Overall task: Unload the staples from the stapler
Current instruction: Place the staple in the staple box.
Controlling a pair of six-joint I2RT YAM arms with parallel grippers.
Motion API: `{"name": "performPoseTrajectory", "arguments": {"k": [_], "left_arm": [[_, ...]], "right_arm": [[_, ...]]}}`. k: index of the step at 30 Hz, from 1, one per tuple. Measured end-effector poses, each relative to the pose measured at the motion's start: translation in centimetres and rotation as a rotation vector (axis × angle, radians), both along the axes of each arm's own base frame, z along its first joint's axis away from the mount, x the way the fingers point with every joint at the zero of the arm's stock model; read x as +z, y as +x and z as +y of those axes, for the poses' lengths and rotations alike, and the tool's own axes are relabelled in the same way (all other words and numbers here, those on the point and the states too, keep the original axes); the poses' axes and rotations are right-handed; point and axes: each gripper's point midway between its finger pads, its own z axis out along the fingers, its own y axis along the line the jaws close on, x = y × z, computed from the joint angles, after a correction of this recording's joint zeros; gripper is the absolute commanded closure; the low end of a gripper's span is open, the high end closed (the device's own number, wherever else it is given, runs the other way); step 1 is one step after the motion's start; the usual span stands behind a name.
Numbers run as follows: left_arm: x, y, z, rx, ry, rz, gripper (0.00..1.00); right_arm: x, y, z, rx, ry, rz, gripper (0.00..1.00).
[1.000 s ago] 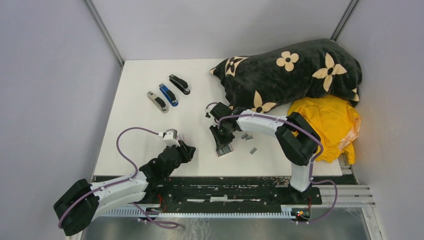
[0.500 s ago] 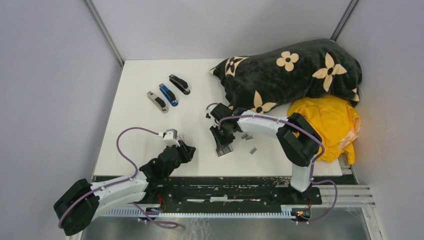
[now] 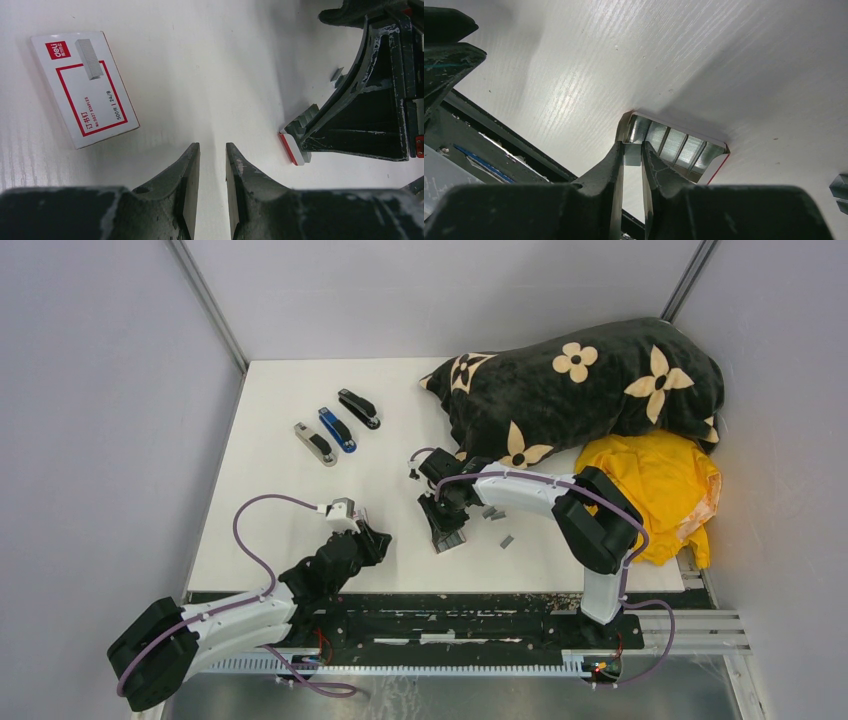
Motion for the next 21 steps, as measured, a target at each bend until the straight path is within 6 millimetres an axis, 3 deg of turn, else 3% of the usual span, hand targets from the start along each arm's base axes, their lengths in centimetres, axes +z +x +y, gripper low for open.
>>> {"name": "performPoseTrajectory", "arguments": {"k": [21], "left_arm": [[0.0, 0.01, 0.01, 0.001, 0.0, 0.0, 0.67]], "right_arm": [[-0.03, -0.03, 0.0, 0.001, 0.0, 0.001, 0.75]]}}
